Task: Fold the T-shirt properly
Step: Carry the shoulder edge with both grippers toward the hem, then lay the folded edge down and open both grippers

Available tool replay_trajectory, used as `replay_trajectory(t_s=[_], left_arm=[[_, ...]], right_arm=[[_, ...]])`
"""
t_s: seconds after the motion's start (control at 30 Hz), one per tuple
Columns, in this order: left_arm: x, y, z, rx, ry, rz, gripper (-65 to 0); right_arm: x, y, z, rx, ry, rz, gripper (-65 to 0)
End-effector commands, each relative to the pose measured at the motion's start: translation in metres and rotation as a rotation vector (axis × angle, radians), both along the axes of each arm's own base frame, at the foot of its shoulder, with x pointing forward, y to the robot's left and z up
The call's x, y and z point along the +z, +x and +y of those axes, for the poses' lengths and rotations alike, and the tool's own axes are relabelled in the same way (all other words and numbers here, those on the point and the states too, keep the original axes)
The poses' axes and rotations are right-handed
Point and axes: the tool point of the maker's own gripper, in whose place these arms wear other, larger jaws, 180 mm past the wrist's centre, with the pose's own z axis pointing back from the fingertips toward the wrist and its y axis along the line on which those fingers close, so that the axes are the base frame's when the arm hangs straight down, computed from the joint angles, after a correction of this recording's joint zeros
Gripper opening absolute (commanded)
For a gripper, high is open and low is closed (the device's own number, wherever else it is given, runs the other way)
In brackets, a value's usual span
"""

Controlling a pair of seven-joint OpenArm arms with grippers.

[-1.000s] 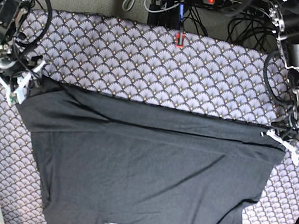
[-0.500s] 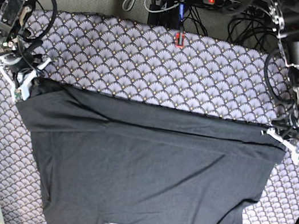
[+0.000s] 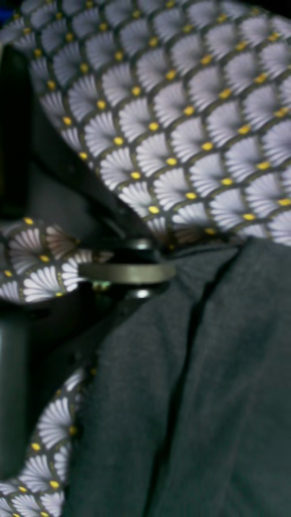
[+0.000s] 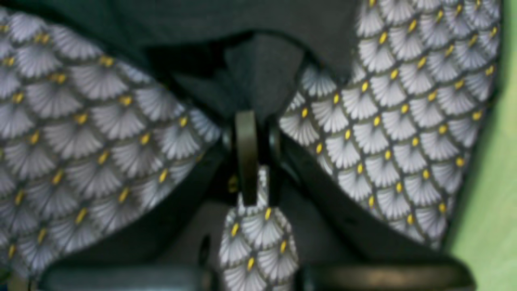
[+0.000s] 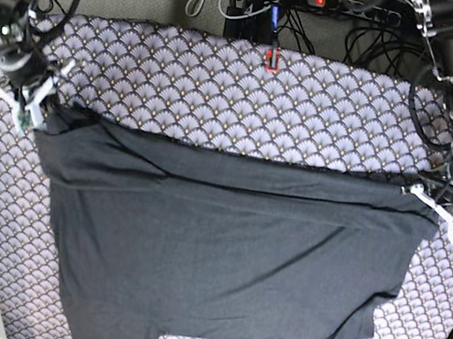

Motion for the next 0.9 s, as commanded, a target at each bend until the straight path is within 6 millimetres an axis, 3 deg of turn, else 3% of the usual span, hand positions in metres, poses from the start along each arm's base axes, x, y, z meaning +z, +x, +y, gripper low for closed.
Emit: replay_trajectory(t_s=[0.0,0.13,0.2,0.4,0.5,0.67,0.87], left_arm=[[0.018,0.001,0.013,0.002,0.05,-0.029,-64.5],[0.032,-0.01,0.013,-0.021,0.104,-0.046,-64.5],[0.042,-0.017,0.02,-0.034,0.148,-0.05,-64.5],[0.043,-0.046,0.022,-0.067,0.205,-0.011,-64.5],[0.041,-0.059,0.02,-0.083,0.22,0.011,-64.5],[0.035,-0.085,0.016,-0.112,0.243,0.06,-64.5],[0.026,-0.104,0.015,-0.123,0.245,0.106,-64.5]], right_arm=[[0.012,-0.001,-0.003,0.014,-0.027,-0.028,-65.0],[0.021,-0.018,0.0,0.035,-0.058,-0.035,-65.0],[0.031,-0.023,-0.012,0.008,-0.084,-0.054,-65.0],[0.04,-0.039,-0.049,-0.091,-0.135,-0.051,-65.0],[0.037,-0.056,-0.062,-0.123,-0.153,-0.02,-65.0],[0.023,-0.085,-0.065,-0.103,-0.173,0.061,-65.0],[0.016,-0.099,-0.065,-0.104,-0.171,0.1,-65.0]])
